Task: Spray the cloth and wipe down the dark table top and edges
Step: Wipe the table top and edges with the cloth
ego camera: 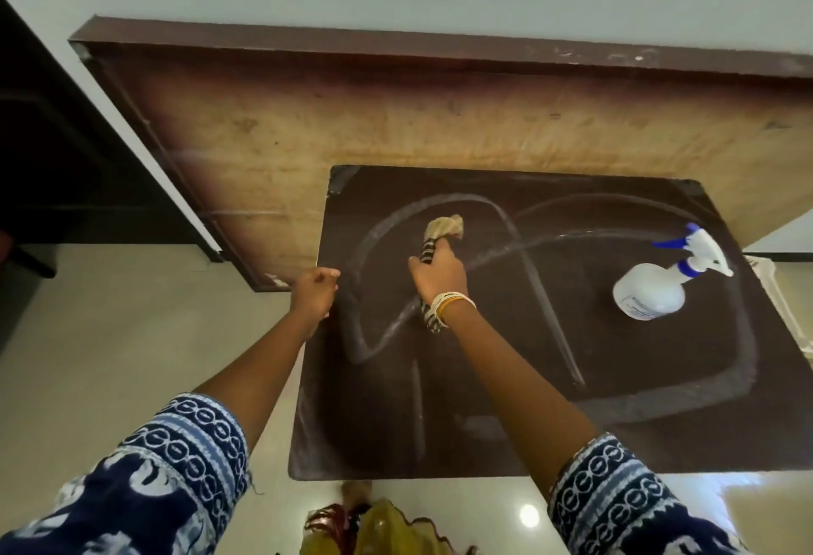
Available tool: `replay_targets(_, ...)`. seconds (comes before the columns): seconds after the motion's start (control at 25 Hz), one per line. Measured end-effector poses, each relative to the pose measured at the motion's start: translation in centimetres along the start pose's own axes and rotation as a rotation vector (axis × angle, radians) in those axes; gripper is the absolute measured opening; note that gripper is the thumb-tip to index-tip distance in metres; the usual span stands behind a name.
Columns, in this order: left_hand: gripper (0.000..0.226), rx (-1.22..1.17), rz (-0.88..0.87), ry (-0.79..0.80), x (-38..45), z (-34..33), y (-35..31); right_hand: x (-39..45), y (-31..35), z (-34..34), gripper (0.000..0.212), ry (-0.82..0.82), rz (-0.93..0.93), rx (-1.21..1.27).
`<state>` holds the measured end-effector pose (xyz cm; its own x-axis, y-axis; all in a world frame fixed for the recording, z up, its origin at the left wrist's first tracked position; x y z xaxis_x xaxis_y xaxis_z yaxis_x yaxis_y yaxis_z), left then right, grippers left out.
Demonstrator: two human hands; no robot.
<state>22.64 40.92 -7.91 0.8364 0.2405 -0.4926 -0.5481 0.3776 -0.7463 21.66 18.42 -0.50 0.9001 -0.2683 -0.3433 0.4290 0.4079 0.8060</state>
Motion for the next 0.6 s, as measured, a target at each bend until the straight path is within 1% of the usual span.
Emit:
replay_targets(0.08, 0.017, 0.151, -0.03, -0.123, 1.7, 1.6, 1.3, 0.7, -0.4, -4.5, 0.056, 0.151, 0.002, -0.26)
replay_targets(0.12, 0.02, 0.206, -0.039, -0.17, 2.2, 2.2, 1.8, 0.9, -0.8, -6.1, 0.06, 0.184, 0.011, -0.381)
replay_targets(0.2, 0.026, 0.284, -0.058, -0.209, 3.0, 2.5, 3.2, 1.8, -1.1, -8.2, 0.059, 0.121, 0.117, -0.567)
replay_targets(0.24, 0.029, 0.328, -0.087, -0.21, 3.2, 2.3, 3.7, 2.0, -1.2, -8.9, 0.057, 0.087, 0.191, -0.613)
replay_targets(0.32, 0.036, 0.43, -0.191, -0.182, 3.7, 1.4, 4.5, 2.9, -2.3, -10.8, 0.055, 0.113, 0.307, -0.679)
replay_targets(0.4, 0.043, 0.533, -0.302, -0.151, 4.3, 0.3, 5.3, 3.8, -4.2, -12.5, 0.056, 0.161, 0.337, -0.766)
replay_targets(0.44, 0.047, 0.583, -0.334, -0.149, 4.4, -0.2, 5.5, 4.2, -5.0, -12.9, 0.057, 0.155, 0.338, -0.795)
replay_targets(0.52, 0.051, 0.659, -0.353, -0.172, 4.7, -0.7, 5.8, 4.5, -5.8, -13.5, 0.058, 0.118, 0.342, -0.826)
replay_targets(0.6, 0.053, 0.664, -0.35, -0.186, 5.0, -1.1, 5.7, 4.6, -6.0, -14.4, 0.059, 0.098, 0.351, -0.832)
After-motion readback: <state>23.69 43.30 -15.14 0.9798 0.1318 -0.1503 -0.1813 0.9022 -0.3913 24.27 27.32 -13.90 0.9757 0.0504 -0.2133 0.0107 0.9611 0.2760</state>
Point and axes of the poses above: each hand's wrist, its own x-axis towards the middle knuckle, its own z-axis out of the back of the hand, y = z × x, the point moved 7 cm from there along x, towards the middle knuckle, and after that the axes turned 7 degrees about x, right-handed, at the moved point
